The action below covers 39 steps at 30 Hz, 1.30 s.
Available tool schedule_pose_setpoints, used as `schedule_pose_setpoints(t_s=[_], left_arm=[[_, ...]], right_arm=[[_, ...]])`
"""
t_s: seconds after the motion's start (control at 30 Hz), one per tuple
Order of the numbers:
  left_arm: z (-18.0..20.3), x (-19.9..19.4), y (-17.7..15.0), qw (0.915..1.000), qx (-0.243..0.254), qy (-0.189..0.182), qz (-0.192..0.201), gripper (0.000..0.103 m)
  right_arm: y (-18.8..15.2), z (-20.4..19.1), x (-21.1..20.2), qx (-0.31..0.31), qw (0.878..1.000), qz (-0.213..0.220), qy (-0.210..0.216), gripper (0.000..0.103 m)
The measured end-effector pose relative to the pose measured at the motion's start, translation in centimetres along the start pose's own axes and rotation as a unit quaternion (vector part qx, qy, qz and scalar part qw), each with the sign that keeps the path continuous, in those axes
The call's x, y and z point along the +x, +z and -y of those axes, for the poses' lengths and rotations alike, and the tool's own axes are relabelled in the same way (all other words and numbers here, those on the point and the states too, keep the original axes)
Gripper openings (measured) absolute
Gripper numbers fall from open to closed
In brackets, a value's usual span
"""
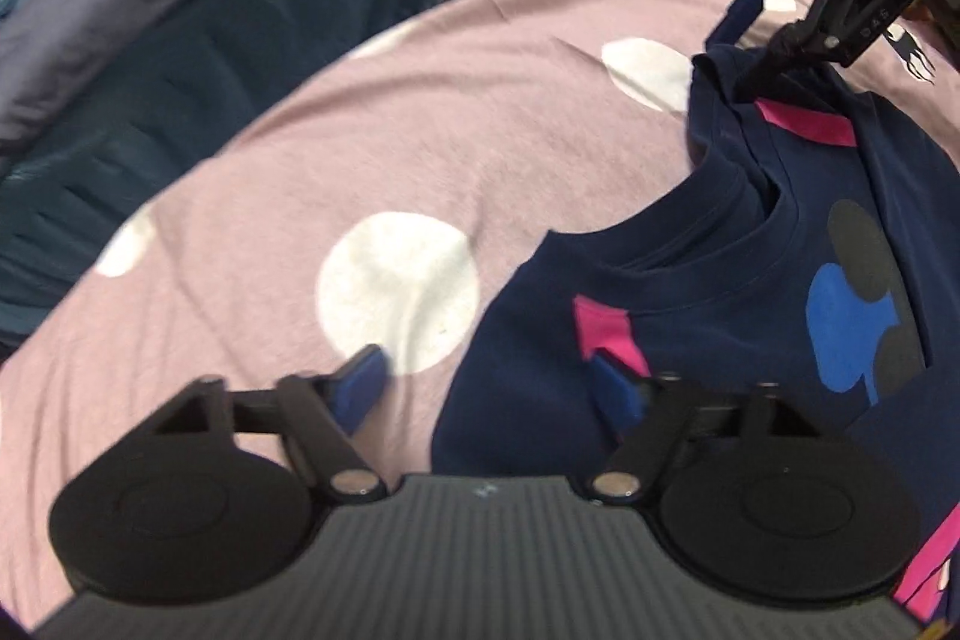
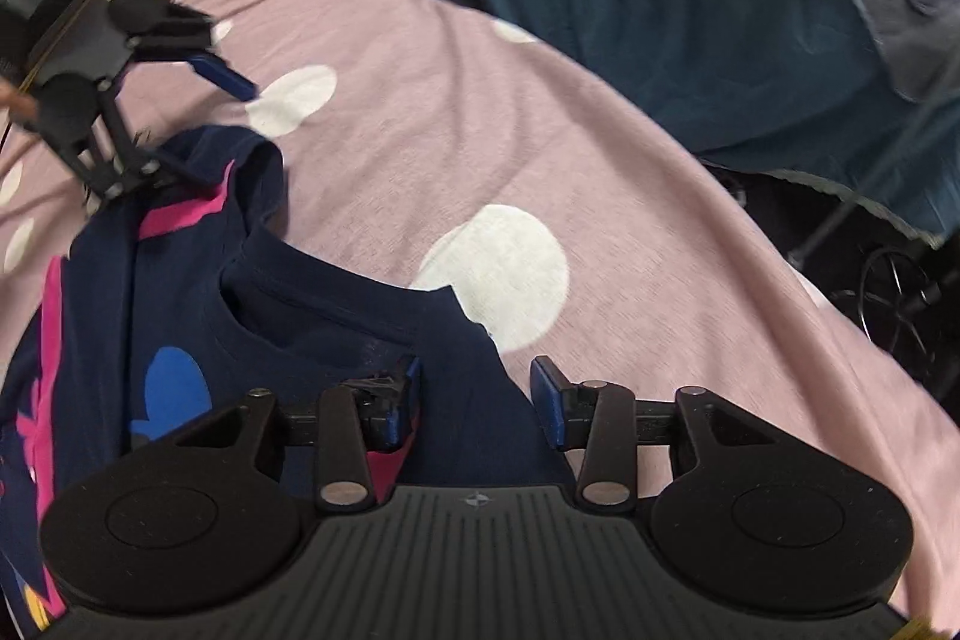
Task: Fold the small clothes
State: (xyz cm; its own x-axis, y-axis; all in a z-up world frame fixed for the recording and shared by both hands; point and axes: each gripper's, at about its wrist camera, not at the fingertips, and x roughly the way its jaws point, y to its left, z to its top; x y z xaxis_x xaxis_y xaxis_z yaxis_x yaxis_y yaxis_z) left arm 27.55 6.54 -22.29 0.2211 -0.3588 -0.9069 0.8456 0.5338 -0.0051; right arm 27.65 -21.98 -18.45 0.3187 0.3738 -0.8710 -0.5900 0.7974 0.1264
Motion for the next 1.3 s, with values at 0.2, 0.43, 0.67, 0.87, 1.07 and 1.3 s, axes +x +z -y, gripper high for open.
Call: schedule_pose_setpoints(t_s=[0.2, 0.43, 0.67, 0.87, 1.07, 1.3], left_arm=[[-0.7, -0.2, 1.0, 0.9991, -0.04, -0.017, 0.005, 0.012], [0.3, -3.8, -0.1, 0.9971, -0.056, -0.035, 0.039, 0.002], [4.7, -10.3, -3.3, 0.997, -0.027, -0.03, 0.066, 0.002], [11.9, -17.6, -10.1, 0.9923, -0.046, -0.059, 0.099, 0.002], [22.1, -20.9, -18.8, 0.9871, -0.088, -0.117, 0.065, 0.002], [30.4, -18.8, -25.3, 0.9774, -0.119, -0.174, -0.01, 0.001]], right_arm=[[0.5, 0.2, 0.4, -0.016, 0.999, -0.025, 0.02, 0.01], [-0.9, -1.1, -4.2, -0.009, 0.999, 0.028, 0.017, 0.009], [-3.6, -5.3, -9.4, -0.014, 0.997, 0.068, 0.035, 0.008], [-9.2, -12.5, -14.8, -0.039, 0.993, 0.081, 0.072, 0.008], [-17.3, -21.1, -17.7, -0.067, 0.991, 0.05, 0.101, 0.008], [-24.8, -25.7, -15.6, -0.029, 0.991, -0.015, 0.131, 0.009]])
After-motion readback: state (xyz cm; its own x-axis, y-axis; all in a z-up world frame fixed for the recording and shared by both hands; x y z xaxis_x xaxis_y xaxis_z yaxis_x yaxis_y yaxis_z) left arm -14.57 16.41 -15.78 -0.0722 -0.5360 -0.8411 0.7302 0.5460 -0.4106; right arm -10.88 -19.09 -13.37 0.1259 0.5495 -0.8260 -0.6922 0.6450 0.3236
